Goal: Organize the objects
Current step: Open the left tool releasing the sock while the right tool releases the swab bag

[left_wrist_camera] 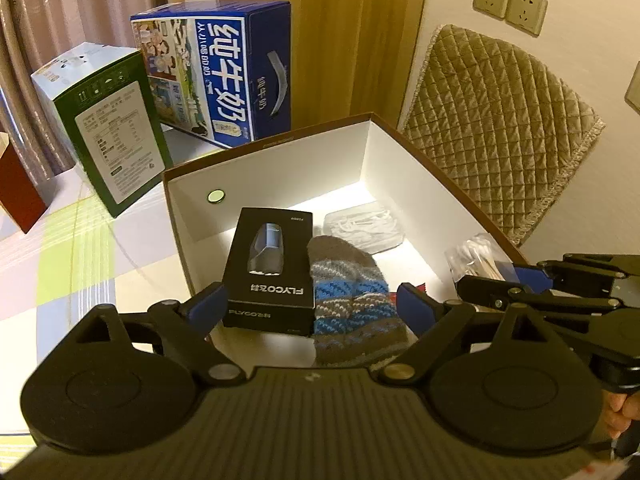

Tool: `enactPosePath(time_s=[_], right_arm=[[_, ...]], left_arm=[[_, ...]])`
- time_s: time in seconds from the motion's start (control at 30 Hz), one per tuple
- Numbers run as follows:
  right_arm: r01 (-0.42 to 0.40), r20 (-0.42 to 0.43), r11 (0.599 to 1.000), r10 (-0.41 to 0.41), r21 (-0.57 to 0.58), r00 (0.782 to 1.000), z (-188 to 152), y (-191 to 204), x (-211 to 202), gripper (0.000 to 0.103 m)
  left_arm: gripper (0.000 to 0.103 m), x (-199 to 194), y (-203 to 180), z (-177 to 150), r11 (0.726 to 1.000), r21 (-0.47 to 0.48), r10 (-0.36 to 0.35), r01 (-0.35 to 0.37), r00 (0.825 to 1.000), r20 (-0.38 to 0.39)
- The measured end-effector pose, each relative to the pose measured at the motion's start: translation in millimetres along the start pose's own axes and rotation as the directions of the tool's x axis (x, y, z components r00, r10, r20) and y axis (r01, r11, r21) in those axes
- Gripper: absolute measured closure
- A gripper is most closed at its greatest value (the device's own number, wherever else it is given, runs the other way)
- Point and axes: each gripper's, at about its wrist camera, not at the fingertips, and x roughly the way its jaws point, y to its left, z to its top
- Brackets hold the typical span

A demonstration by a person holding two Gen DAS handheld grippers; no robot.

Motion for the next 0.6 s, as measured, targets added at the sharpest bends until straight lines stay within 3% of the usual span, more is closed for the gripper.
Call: enactPosePath(time_s=[0.27, 0.47, 0.5, 0.53, 0.6], right_arm=[[-0.003, -0.011, 1.000, 0.003, -0.008, 1.000, 4, 3, 11, 0.081], [0.002, 0.033, 1.000, -0.002, -0.029, 0.999, 14, 5, 19, 0.080], [0.000, 0.044, 1.000, 0.001, -0.028, 0.999, 16, 5, 20, 0.073], [0.005, 0.058, 1.000, -0.003, -0.025, 0.998, 18, 4, 20, 0.051], [0.025, 0.109, 1.000, -0.023, -0.018, 0.994, 19, 4, 18, 0.030]], left_arm=[[0.009, -3, 5, 0, 1.000, -0.016, 0.021, -0.021, 1.000, 0.005], [0.007, -6, 9, 1, 0.999, -0.030, 0.037, -0.037, 0.999, 0.013], [0.006, -7, 9, 1, 0.999, -0.034, 0.039, -0.039, 0.999, 0.015], [0.006, -8, 10, 1, 0.998, -0.038, 0.041, -0.041, 0.999, 0.017], [0.005, -9, 12, 0, 0.998, -0.048, 0.045, -0.044, 0.999, 0.020]])
